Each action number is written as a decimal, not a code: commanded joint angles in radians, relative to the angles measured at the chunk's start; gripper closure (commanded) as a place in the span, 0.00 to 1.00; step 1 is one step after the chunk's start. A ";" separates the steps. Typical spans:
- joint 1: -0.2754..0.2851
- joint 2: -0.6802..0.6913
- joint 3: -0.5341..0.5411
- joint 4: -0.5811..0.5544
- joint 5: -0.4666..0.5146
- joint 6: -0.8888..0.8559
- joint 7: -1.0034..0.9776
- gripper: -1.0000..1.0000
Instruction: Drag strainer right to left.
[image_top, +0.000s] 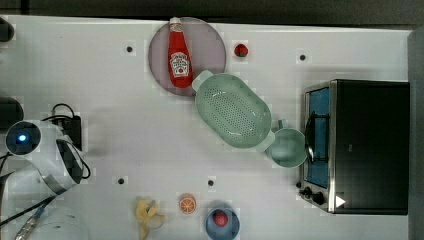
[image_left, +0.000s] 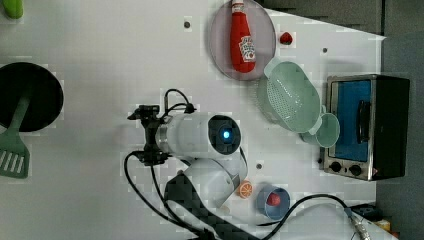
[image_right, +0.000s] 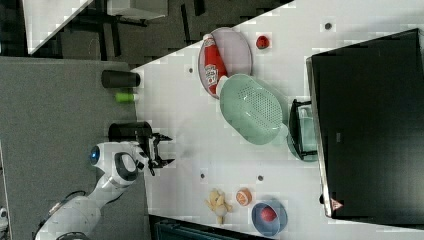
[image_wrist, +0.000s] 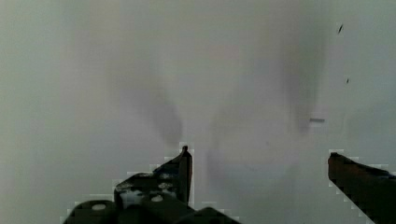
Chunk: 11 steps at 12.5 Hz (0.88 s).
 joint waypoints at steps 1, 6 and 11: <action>-0.007 0.009 -0.017 0.028 0.005 -0.023 0.130 0.00; -0.008 -0.123 -0.058 0.006 -0.027 -0.155 -0.161 0.00; -0.013 -0.401 -0.270 -0.012 -0.031 -0.411 -0.565 0.00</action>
